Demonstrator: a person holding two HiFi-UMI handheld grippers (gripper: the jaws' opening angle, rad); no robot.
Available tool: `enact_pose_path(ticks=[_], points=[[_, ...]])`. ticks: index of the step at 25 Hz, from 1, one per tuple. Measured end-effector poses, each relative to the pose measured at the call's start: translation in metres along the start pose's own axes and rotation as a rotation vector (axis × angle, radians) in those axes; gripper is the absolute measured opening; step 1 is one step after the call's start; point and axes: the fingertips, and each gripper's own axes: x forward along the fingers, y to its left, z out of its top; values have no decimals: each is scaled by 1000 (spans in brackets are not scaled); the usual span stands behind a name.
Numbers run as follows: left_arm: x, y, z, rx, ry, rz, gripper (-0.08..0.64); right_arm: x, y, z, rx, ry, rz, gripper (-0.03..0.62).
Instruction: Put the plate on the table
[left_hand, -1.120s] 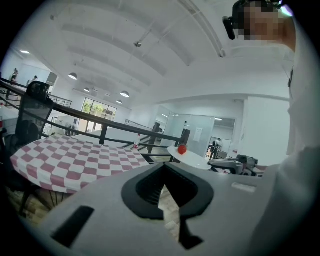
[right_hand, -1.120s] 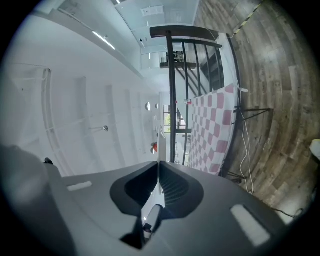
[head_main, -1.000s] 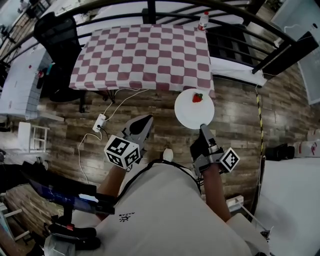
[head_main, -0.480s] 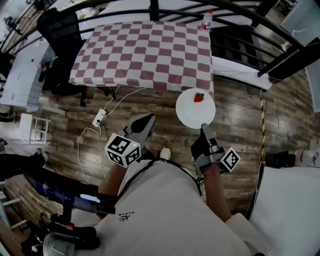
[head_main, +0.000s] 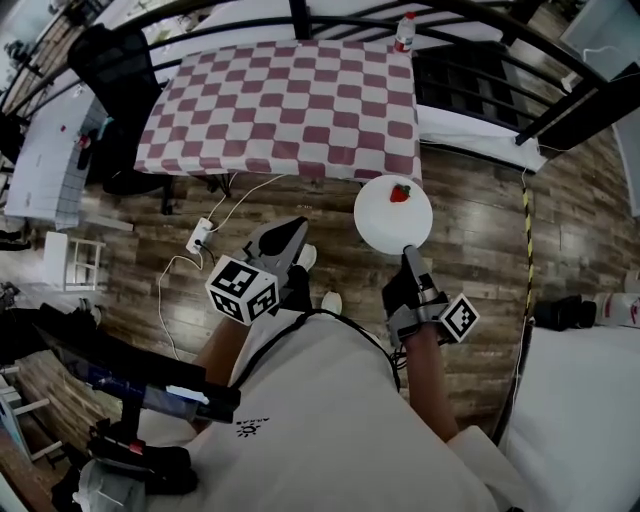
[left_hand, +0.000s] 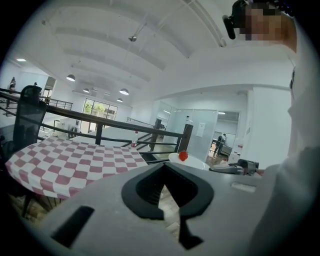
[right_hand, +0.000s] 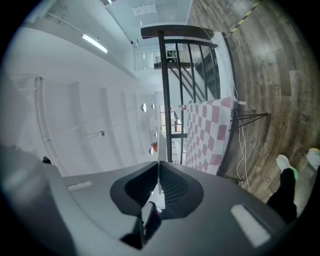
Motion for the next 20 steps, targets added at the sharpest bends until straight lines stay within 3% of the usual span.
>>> enact_pose_path(ticks=[12, 20], points=[[43, 7, 11, 20, -1, -79, 2, 16, 0, 21, -14, -59, 12, 18], [87, 61, 28, 2, 11, -105, 2, 82, -7, 35, -20, -62, -8, 18]])
